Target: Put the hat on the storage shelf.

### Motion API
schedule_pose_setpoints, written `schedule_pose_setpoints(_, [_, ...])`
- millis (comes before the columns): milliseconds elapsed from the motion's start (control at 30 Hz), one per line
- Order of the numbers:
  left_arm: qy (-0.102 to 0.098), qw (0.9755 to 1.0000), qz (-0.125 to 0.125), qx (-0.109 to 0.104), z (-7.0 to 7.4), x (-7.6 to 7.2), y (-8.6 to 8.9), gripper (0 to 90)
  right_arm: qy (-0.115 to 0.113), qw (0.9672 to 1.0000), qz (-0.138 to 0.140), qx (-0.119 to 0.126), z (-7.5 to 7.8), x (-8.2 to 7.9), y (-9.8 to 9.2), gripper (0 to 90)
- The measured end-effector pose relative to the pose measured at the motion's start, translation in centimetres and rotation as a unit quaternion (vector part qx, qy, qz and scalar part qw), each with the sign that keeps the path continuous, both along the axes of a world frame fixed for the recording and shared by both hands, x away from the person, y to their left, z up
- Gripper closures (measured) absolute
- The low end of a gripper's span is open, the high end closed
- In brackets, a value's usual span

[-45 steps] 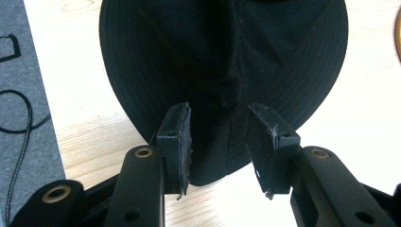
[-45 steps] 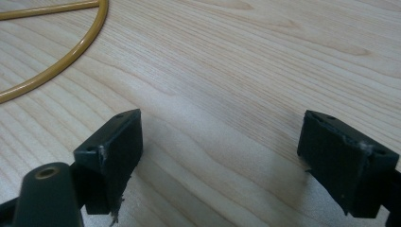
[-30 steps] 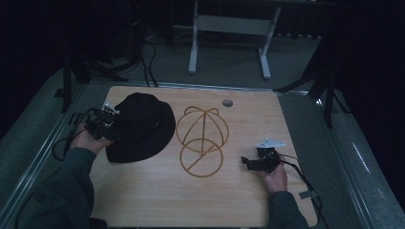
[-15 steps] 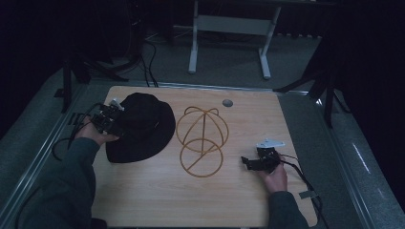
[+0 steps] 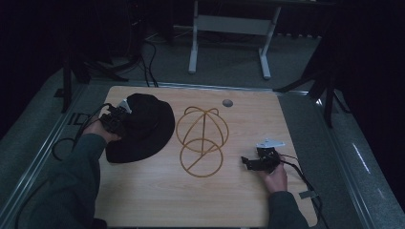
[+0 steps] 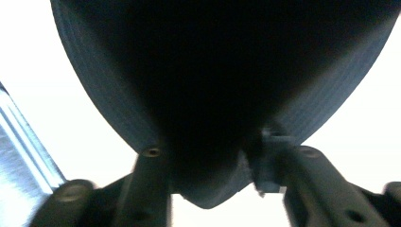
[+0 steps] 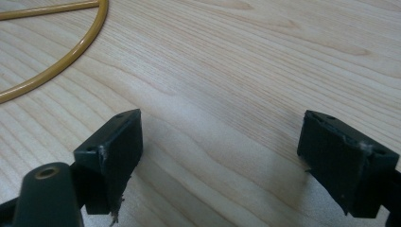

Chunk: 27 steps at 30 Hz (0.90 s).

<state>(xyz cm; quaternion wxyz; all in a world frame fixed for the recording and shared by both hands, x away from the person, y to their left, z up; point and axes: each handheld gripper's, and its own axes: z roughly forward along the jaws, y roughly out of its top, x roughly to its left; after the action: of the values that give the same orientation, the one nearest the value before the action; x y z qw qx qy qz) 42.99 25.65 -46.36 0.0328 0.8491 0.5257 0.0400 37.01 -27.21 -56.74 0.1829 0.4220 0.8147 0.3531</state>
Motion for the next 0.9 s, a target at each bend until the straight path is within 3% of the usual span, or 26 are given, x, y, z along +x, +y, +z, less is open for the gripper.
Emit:
schedule_pose_setpoints(200, [0.007,0.9995,-0.022,0.023,0.3,0.0,-0.7,81.5,0.000,1.0000,0.000,0.000,0.0,0.0,0.0,14.8])
schedule_pose_setpoints(433, [0.000,0.9988,-0.046,0.014,0.7,-0.3,-0.4,84.6,0.000,1.0000,0.000,0.000,0.0,0.0,0.0,14.8])
schedule_pose_setpoints(900, [-0.012,0.9986,-0.050,-0.004,2.0,-1.1,0.4,86.5,0.000,1.0000,0.000,0.000,0.0,0.0,0.0,14.8])
